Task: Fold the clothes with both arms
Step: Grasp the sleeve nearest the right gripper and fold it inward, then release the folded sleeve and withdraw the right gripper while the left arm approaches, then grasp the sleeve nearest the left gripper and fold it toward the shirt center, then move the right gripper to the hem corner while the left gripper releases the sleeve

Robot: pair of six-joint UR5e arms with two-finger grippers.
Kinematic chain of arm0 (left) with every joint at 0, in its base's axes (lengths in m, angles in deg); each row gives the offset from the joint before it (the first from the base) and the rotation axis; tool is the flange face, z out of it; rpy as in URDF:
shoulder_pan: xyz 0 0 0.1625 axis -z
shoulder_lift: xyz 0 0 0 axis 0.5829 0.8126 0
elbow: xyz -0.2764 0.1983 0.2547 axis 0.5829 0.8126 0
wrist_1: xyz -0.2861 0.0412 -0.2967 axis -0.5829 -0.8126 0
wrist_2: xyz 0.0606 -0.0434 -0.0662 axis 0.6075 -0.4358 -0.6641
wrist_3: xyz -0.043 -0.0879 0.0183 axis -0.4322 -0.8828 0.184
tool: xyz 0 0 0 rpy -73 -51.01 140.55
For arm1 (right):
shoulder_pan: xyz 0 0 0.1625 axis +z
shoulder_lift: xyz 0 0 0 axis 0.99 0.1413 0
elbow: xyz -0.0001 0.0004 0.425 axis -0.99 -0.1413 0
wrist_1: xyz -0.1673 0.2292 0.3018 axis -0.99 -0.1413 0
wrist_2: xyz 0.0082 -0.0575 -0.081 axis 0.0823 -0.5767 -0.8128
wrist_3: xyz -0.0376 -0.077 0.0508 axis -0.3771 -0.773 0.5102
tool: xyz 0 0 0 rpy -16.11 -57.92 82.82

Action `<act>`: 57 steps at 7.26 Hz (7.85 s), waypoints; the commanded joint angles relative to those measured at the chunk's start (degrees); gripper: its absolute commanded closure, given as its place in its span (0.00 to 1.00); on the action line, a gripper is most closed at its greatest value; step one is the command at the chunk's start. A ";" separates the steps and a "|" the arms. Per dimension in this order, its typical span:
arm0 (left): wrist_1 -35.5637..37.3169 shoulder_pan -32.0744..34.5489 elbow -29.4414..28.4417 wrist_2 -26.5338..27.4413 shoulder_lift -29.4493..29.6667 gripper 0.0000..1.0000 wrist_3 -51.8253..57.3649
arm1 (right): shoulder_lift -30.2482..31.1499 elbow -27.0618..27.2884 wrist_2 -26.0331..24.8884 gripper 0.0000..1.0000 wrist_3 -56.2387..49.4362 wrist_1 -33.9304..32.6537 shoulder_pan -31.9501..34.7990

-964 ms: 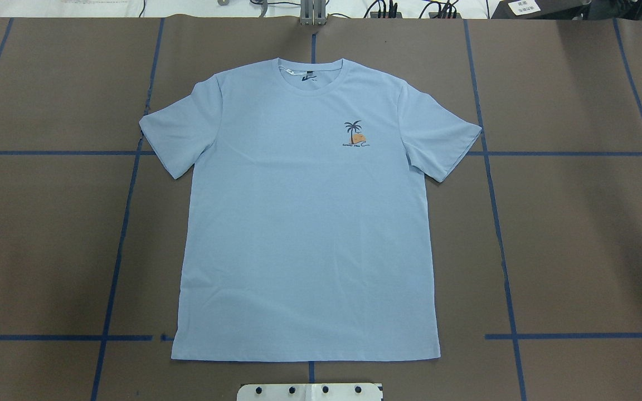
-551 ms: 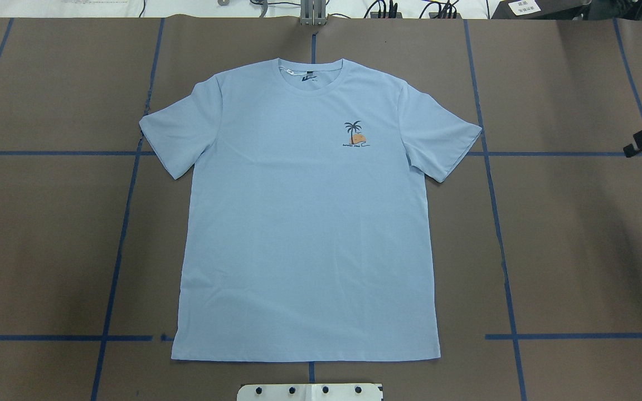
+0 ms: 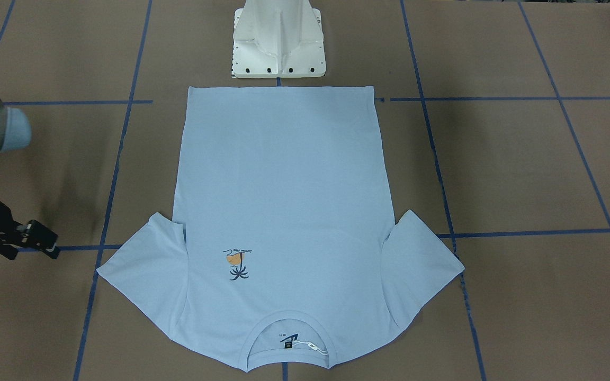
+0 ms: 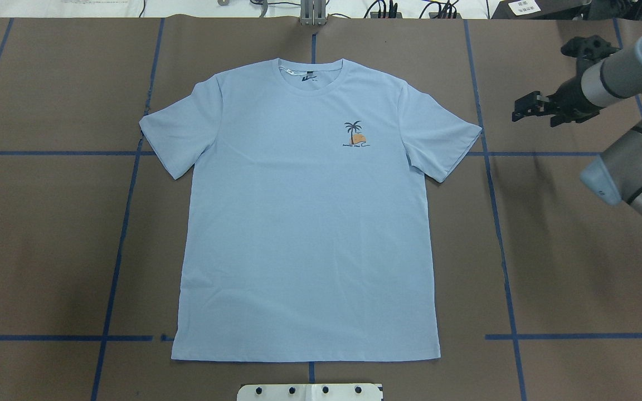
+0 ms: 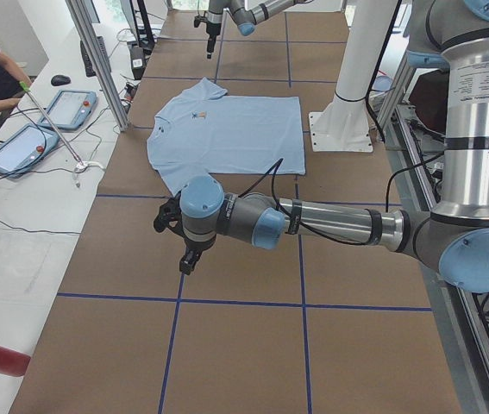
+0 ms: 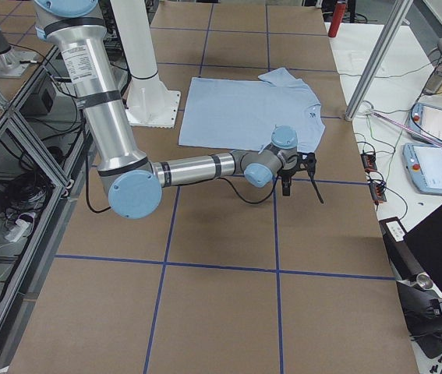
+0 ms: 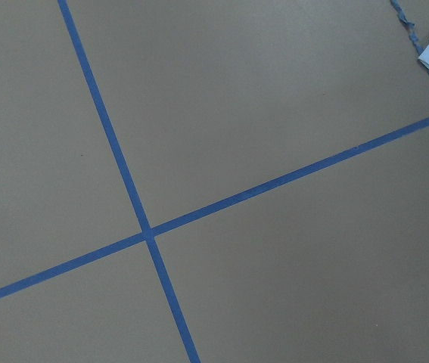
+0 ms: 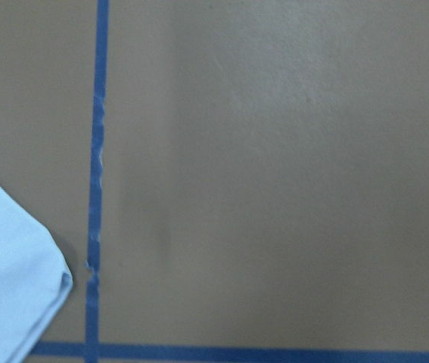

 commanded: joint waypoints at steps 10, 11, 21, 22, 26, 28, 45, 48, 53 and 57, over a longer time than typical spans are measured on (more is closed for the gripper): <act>-0.12 0.00 -0.11 0.07 -0.08 0.00 0.24 | -8.63 -5.22 -7.08 1.00 12.29 0.14 -7.91; -0.04 0.00 -0.20 0.07 -0.08 0.00 0.24 | -10.48 -5.40 -5.94 1.00 12.64 -0.21 -8.26; -23.85 -20.97 -7.02 2.75 12.43 0.00 -44.42 | -15.68 11.26 -10.78 0.00 23.90 -12.58 -17.15; -23.77 -24.23 -13.58 3.31 19.54 0.01 -48.76 | -6.98 20.43 -10.07 0.00 23.72 -12.52 -16.28; -28.41 -33.90 -27.45 19.15 30.58 0.09 -68.33 | 10.94 32.13 -6.02 0.01 23.02 -12.34 -10.03; -28.51 -35.95 -27.71 25.10 30.77 0.27 -71.21 | 11.39 32.04 -6.63 0.01 23.19 -12.25 -10.03; -23.24 -46.06 -30.56 28.11 50.99 0.01 -90.68 | 11.83 30.19 -7.25 0.00 23.98 -12.17 -10.46; -22.62 -48.87 -8.52 26.88 39.07 0.01 -92.22 | 13.14 34.83 -12.75 0.00 37.44 -12.60 -23.23; -23.06 -48.87 -4.86 25.91 35.78 0.01 -91.51 | 20.89 46.61 -35.35 0.11 62.72 -22.39 -53.41; -23.15 -48.87 -5.12 26.08 35.69 0.01 -91.86 | 20.01 46.20 -42.93 0.19 69.60 -25.70 -61.09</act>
